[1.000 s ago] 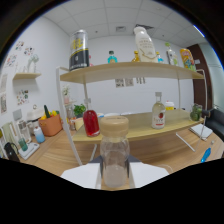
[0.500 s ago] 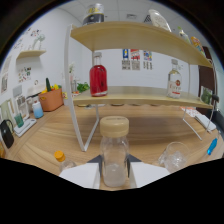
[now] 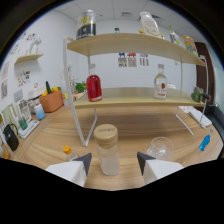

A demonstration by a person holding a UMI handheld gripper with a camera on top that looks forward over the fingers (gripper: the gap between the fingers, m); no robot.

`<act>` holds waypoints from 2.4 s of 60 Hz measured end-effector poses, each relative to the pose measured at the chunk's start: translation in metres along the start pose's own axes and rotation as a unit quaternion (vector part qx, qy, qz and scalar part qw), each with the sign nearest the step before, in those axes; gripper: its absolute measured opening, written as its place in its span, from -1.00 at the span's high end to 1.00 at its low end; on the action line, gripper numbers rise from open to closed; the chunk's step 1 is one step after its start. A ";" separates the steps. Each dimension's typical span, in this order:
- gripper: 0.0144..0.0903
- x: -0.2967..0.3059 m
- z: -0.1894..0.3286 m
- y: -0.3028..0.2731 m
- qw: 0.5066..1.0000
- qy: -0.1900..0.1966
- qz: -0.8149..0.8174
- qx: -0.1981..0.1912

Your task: Make me a cup of Mount Fuji.

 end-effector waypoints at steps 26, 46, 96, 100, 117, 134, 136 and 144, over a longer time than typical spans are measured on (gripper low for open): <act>-0.88 0.082 -0.105 -0.064 0.998 0.054 0.020 0.029; -0.87 0.148 -0.118 -0.185 0.994 0.067 0.014 0.089; 0.03 0.116 0.006 -0.353 0.991 0.041 0.026 0.124; 0.06 0.115 0.006 -0.352 0.991 0.044 0.021 0.122; 0.13 0.108 -0.035 -0.367 0.988 0.027 -0.006 0.154; 0.14 0.148 -0.098 -0.315 0.985 0.025 0.009 0.172; 0.14 0.156 -0.095 -0.292 0.987 0.026 0.015 0.156; 0.14 0.184 -0.074 -0.197 0.993 0.038 0.049 0.103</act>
